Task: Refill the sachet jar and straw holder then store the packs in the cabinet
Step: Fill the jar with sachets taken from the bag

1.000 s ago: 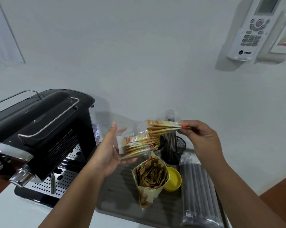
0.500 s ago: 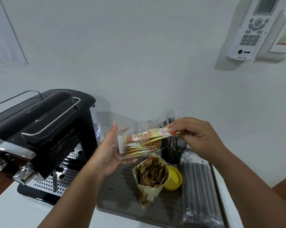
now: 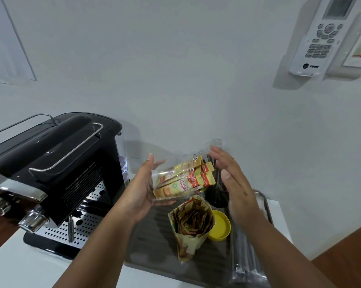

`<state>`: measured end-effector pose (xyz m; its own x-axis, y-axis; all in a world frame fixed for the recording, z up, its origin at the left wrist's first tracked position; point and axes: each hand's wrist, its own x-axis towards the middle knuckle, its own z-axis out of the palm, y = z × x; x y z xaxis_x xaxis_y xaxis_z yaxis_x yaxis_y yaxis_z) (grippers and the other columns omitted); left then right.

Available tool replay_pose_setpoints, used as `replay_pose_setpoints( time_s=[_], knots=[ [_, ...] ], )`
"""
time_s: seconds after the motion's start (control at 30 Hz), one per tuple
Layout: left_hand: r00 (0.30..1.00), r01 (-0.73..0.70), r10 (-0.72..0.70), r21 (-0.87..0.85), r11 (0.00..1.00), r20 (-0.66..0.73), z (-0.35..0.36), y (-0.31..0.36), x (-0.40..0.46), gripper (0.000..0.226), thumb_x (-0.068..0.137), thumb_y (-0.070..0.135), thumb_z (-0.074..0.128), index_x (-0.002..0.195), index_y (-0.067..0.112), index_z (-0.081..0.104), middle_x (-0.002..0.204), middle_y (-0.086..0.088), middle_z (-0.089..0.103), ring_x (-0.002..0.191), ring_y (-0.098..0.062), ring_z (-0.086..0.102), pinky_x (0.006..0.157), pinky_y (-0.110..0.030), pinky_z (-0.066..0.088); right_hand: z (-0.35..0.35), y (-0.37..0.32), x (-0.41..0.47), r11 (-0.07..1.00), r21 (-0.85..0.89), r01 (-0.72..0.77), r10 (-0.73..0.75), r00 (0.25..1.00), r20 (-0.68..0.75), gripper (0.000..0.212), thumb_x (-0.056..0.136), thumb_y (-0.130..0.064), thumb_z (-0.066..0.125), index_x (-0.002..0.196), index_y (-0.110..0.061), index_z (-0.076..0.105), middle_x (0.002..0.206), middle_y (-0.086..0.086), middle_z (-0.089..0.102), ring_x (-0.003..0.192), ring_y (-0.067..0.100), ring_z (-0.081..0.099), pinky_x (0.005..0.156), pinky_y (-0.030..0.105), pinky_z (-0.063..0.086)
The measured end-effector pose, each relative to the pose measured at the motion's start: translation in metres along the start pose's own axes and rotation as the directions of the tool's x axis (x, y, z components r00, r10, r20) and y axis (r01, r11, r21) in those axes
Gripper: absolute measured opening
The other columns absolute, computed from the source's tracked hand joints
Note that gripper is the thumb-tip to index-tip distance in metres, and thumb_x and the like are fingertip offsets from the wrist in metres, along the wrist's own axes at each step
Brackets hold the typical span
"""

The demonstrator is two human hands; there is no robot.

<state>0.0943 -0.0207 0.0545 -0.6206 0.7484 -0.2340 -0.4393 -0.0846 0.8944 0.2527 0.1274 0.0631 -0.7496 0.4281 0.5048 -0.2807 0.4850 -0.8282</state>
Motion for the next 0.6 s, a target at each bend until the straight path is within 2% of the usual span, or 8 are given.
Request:
replay_pose_setpoints(
  time_s=[0.03,0.1,0.23,0.3,0.37,0.47,0.6],
  knots=[
    [1.0,-0.003,0.003,0.001,1.0,-0.003,0.001,0.0,0.0,0.058,0.086,0.065,0.037,0.127,0.027,0.056,0.105,-0.01,0.076,0.093,-0.035,0.072,0.075,-0.048,0.057,0.005,-0.001,-0.003,0.999,-0.031,-0.022,0.021,0.999,-0.027,0.043,0.1,-0.039,0.03,0.141,-0.035,0.039,0.153,-0.015,0.032,0.144,0.006,0.023,0.115,0.021,0.023],
    [1.0,-0.008,0.008,0.001,1.0,-0.005,0.005,-0.001,0.0,0.062,0.08,0.067,0.04,0.127,0.028,0.056,0.107,-0.01,0.075,0.095,-0.037,0.072,0.076,-0.05,0.057,0.017,-0.003,-0.01,0.995,-0.091,-0.037,0.035,0.999,-0.016,0.061,0.096,-0.058,0.021,0.15,-0.028,0.019,0.159,-0.015,0.016,0.146,0.002,0.011,0.118,0.02,0.014],
    [1.0,-0.031,0.031,-0.004,1.0,0.003,0.01,-0.002,0.002,0.063,0.079,0.068,0.041,0.127,0.029,0.054,0.11,-0.009,0.074,0.094,-0.036,0.072,0.07,-0.046,0.056,0.038,-0.002,-0.022,0.965,-0.26,-0.023,0.04,0.997,0.059,0.08,0.089,-0.071,0.014,0.152,-0.025,0.0,0.16,-0.019,-0.002,0.148,0.004,-0.004,0.122,0.038,0.005],
    [0.999,-0.034,0.034,0.003,0.999,-0.001,0.01,-0.002,0.002,0.061,0.08,0.067,0.04,0.126,0.03,0.055,0.109,-0.009,0.074,0.094,-0.036,0.072,0.07,-0.046,0.056,0.04,-0.001,-0.024,0.962,-0.269,-0.046,0.055,0.998,0.024,0.081,0.087,-0.073,0.013,0.152,-0.028,-0.003,0.159,-0.021,-0.004,0.147,0.003,-0.006,0.121,0.046,0.004],
    [1.0,-0.025,0.025,0.009,1.0,0.004,0.01,-0.002,0.001,0.059,0.08,0.066,0.04,0.126,0.032,0.055,0.114,-0.011,0.072,0.096,-0.036,0.071,0.07,-0.046,0.056,0.037,-0.001,-0.024,0.972,-0.228,-0.061,0.05,0.997,-0.05,0.079,0.089,-0.07,0.016,0.152,-0.027,-0.006,0.16,-0.017,-0.005,0.148,0.008,-0.006,0.119,0.053,0.007],
    [1.0,-0.03,0.03,0.026,0.999,0.01,0.012,-0.002,-0.001,0.061,0.078,0.066,0.042,0.127,0.032,0.055,0.118,-0.009,0.068,0.096,-0.037,0.071,0.068,-0.045,0.057,0.03,-0.004,-0.019,0.983,-0.167,-0.08,0.06,0.991,-0.12,0.081,0.091,-0.068,0.018,0.151,-0.022,-0.009,0.161,-0.014,-0.009,0.148,0.006,-0.007,0.12,0.053,0.005],
    [0.999,-0.038,0.038,0.02,0.999,-0.003,0.015,-0.004,0.0,0.06,0.078,0.067,0.043,0.124,0.032,0.058,0.114,-0.009,0.071,0.098,-0.037,0.071,0.072,-0.047,0.057,0.035,0.0,-0.02,0.967,-0.247,-0.063,0.059,0.998,-0.022,0.081,0.088,-0.072,0.012,0.151,-0.025,-0.011,0.16,-0.014,-0.013,0.148,0.009,-0.011,0.119,0.055,0.004]
  ],
)
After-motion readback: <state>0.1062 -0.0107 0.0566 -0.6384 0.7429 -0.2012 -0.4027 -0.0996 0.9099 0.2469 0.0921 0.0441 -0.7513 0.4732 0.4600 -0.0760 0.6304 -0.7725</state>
